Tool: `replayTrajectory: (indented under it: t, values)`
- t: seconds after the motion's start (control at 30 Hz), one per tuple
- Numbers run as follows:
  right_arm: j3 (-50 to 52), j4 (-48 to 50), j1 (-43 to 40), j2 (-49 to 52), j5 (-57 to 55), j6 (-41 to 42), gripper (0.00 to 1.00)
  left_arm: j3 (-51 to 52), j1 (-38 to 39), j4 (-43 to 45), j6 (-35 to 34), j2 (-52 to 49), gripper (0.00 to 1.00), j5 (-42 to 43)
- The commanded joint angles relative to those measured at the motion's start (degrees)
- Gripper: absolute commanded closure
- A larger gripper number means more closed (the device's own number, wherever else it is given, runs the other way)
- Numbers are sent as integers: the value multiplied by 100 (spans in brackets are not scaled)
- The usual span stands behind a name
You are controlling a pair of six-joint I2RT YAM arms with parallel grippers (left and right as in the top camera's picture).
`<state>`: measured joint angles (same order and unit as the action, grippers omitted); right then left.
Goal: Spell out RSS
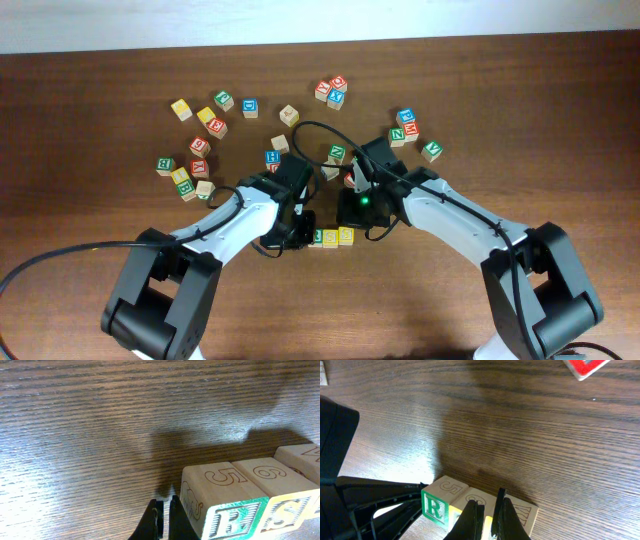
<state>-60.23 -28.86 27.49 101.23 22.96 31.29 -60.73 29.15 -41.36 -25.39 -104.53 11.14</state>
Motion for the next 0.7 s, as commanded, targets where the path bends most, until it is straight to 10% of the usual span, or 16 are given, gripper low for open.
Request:
replayTrajectory:
  t: [0.0, 0.67]
  values:
    - [-74, -33, 188, 52, -328, -9, 96, 39, 22, -22, -76, -72, 100, 2]
    - [-74, -221, 219, 52, -415, 74, 96, 39, 22, -20, -74, -74, 100, 2]
